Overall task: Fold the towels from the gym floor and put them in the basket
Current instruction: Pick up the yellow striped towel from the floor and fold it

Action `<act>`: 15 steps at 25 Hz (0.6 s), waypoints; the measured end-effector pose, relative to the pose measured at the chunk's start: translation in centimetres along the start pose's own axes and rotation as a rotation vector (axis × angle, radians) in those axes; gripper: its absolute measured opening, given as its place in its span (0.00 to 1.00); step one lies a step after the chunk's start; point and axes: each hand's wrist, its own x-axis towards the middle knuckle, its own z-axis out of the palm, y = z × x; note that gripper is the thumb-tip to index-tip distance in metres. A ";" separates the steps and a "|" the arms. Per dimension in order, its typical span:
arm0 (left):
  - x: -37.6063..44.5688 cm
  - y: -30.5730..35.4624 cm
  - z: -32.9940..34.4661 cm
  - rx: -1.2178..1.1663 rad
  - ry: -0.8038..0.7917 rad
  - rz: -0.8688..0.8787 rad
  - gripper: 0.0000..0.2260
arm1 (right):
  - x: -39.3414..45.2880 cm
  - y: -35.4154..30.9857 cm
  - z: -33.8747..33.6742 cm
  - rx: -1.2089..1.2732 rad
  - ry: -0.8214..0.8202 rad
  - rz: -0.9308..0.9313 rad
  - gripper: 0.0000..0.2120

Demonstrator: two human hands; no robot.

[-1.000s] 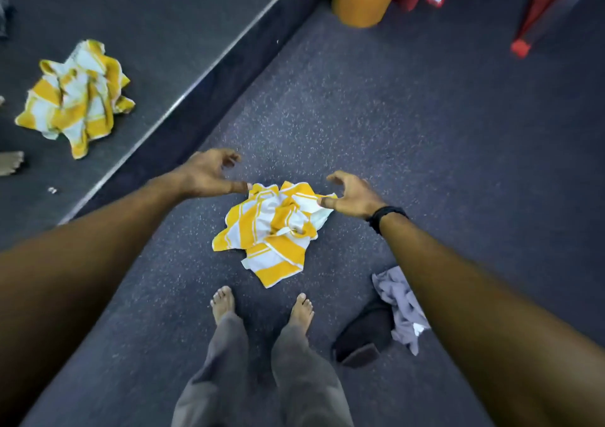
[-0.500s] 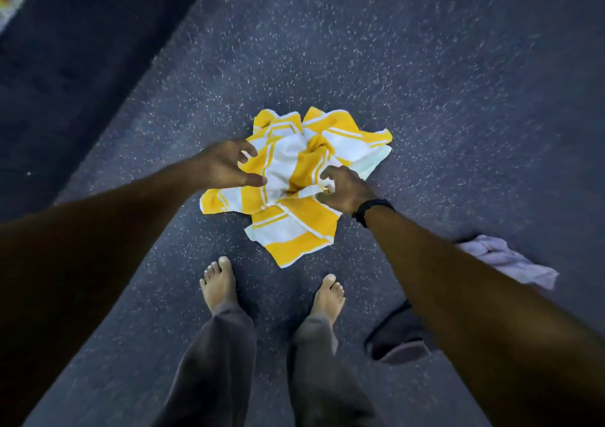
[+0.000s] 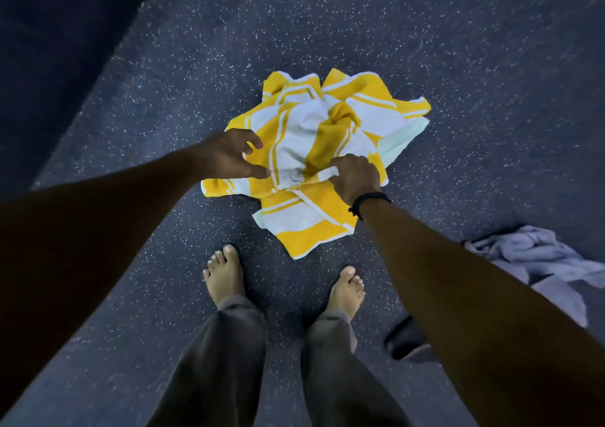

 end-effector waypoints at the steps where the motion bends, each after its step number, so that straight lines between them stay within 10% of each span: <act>1: -0.6 0.7 -0.7 0.005 0.006 0.007 0.25 | -0.6 0.1 -1.3 0.023 0.052 -0.013 0.15; 15: -29.0 24.5 -23.9 -0.103 0.353 0.237 0.27 | -20.5 -4.1 -46.1 0.548 0.467 -0.446 0.07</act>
